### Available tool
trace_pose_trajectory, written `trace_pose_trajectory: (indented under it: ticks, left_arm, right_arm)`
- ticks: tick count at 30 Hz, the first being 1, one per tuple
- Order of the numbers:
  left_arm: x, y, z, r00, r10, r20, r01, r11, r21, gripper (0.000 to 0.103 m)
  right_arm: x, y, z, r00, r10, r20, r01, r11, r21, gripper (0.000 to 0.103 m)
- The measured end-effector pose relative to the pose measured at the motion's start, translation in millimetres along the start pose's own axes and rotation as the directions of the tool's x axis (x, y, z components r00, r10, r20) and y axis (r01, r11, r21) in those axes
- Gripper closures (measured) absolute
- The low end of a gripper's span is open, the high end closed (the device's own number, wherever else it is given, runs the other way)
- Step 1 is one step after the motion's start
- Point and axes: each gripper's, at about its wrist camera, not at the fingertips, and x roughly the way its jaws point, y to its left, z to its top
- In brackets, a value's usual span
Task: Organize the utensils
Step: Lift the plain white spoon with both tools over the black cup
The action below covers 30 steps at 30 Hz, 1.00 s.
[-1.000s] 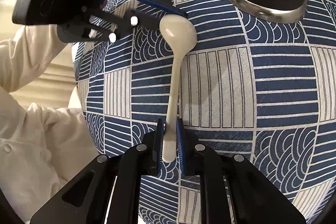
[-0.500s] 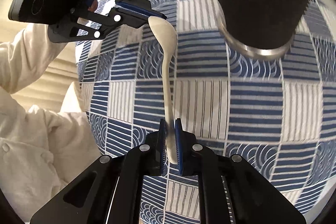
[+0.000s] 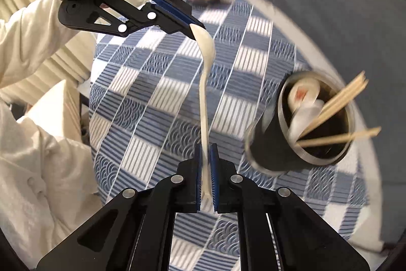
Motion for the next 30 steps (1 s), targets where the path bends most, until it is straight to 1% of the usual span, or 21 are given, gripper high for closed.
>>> trace_pose_trajectory:
  ticks: [3, 7, 12, 20, 25, 27, 30]
  left_arm:
    - [-17, 8, 9, 0.999, 0.044, -0.019, -0.044, 0.999, 0.01, 0.099]
    - [-32, 16, 22, 0.994, 0.093, -0.057, -0.092, 0.996, 0.017, 0.099]
    - [-36, 24, 40, 0.991, 0.106, -0.087, -0.107, 0.994, -0.003, 0.099]
    - [-30, 35, 72, 0.978, 0.162, -0.132, -0.164, 0.986, -0.007, 0.098]
    - [-24, 35, 84, 0.969, 0.171, -0.178, -0.175, 0.985, -0.003, 0.098]
    - [-21, 36, 89, 0.963, 0.182, -0.2, -0.185, 0.983, 0.004, 0.098]
    - [-19, 35, 94, 0.957, 0.197, -0.213, -0.201, 0.98, 0.007, 0.098]
  right_arm:
    - [-15, -1, 11, 0.998, -0.027, 0.051, 0.029, 0.999, -0.031, 0.097]
    - [-31, -1, 22, 0.993, -0.039, 0.113, 0.047, 0.997, -0.065, 0.097]
    - [-45, -9, 22, 0.979, -0.059, 0.193, 0.078, 0.992, -0.094, 0.097]
    - [-56, -43, 13, 0.957, -0.019, 0.29, 0.037, 0.998, -0.058, 0.096]
    - [-54, -55, 9, 0.95, -0.005, 0.314, 0.028, 0.997, -0.067, 0.096]
    - [-52, -59, 8, 0.948, 0.004, 0.318, 0.022, 0.997, -0.078, 0.096]
    - [-49, -64, 8, 0.944, 0.018, 0.329, 0.012, 0.996, -0.087, 0.096]
